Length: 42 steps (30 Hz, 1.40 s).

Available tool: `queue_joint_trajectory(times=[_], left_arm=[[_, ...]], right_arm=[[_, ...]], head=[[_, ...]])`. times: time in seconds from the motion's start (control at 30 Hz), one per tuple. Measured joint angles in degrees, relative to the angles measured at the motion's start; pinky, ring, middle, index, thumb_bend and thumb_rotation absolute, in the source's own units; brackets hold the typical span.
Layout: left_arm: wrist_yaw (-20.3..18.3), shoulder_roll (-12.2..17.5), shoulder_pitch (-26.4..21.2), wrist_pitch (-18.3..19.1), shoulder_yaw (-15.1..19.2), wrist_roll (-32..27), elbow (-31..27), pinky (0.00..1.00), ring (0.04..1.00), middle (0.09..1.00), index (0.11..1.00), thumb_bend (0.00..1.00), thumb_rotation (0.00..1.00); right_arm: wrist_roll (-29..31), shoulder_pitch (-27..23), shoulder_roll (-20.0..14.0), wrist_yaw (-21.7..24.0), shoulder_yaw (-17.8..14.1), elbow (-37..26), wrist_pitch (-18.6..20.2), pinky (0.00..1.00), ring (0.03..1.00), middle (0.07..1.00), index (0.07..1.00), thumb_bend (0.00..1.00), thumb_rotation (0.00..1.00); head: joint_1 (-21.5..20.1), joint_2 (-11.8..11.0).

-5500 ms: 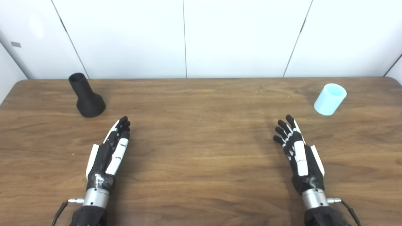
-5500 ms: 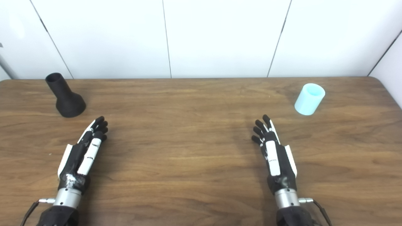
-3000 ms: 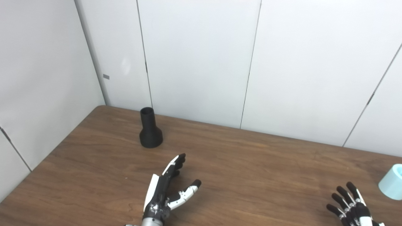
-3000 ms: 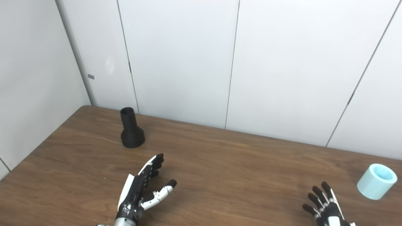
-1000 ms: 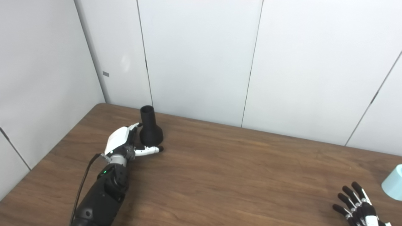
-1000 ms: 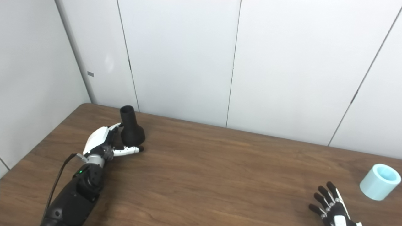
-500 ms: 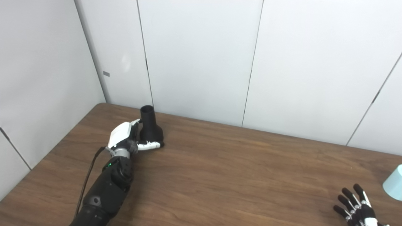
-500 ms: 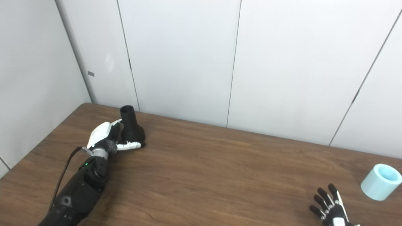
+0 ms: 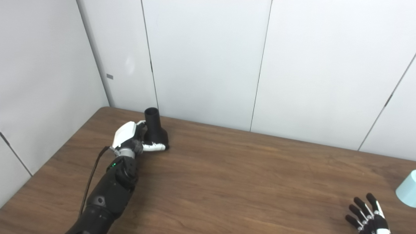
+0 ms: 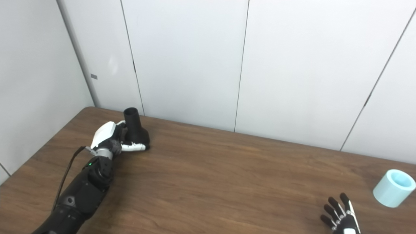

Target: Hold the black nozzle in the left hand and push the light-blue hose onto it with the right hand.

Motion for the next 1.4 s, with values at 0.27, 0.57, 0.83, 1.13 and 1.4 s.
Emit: queue_joint_trajectory(times=[0.27,0.57,0.83,1.13,1.4], left_arm=[[-1.4,1.8,-0.8,-0.8,-1.8,0.2,0.4,0.64,0.743,0.756,0.747,0.92,0.19],[-1.9,1.7,-0.6,-0.9,0.2,-2.0,-1.4,0.52,0.514,0.513,0.489,0.53,0.00],[-1.9,1.8,-0.3,-1.7,-0.7,-1.7,-1.2,0.51,0.474,0.511,0.471,0.50,0.00],[-1.7,1.8,0.1,-1.3,-1.4,-1.6,-2.2,0.50,0.463,0.511,0.472,0.50,0.00],[-0.7,1.5,2.5,-1.8,-2.2,-1.5,-6.0,0.49,0.455,0.495,0.486,0.50,0.00]], right_arm=[[0.0,0.1,0.1,-0.4,0.2,-0.2,0.1,0.79,0.899,0.914,0.996,0.45,1.00],[-0.1,0.3,0.0,-0.8,0.4,-0.4,0.1,0.80,0.896,0.909,0.989,0.47,1.00],[-0.2,0.4,0.0,-1.1,0.4,-0.5,0.1,0.77,0.877,0.894,0.979,0.48,1.00],[-0.2,0.4,0.0,-1.0,0.5,-0.5,0.1,0.77,0.882,0.895,0.985,0.48,1.00],[-0.7,0.4,0.0,-1.1,0.7,-0.5,0.0,0.78,0.887,0.906,0.997,0.46,1.00]], head=[[-0.1,0.6],[-0.2,1.1],[-0.3,1.6],[-0.4,1.8],[-2.5,2.3]])
